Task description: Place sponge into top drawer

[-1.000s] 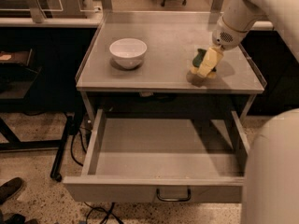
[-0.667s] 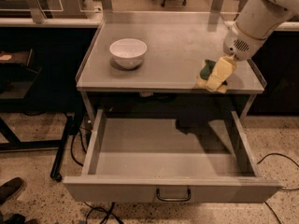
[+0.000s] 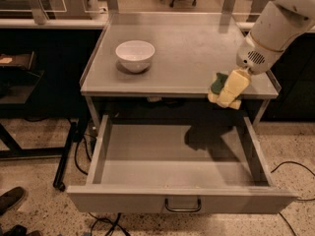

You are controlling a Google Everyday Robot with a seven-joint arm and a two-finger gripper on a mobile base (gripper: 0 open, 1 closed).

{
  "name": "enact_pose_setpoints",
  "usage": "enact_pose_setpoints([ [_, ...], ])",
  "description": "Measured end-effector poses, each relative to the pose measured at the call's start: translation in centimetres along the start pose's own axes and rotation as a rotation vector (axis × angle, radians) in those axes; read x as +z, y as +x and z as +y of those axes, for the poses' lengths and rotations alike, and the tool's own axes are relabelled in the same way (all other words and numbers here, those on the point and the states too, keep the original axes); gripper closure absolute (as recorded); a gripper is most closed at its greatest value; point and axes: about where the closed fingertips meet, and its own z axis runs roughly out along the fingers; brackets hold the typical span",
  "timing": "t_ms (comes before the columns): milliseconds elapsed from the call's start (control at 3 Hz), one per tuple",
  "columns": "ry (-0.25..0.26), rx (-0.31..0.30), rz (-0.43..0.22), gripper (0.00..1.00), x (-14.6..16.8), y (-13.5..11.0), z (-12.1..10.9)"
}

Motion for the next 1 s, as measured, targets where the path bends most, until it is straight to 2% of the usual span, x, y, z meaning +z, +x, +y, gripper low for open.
enact_pose_setpoints([
  [333,0.009,0.011,0.008,1.0,0.1,0.1,0.8],
  [667,-0.036,0.053,0.018,1.0,2.5,0.3,2.9],
  [1000,-0.127,0.063,0.038,1.0,6.5,0.3,5.4],
])
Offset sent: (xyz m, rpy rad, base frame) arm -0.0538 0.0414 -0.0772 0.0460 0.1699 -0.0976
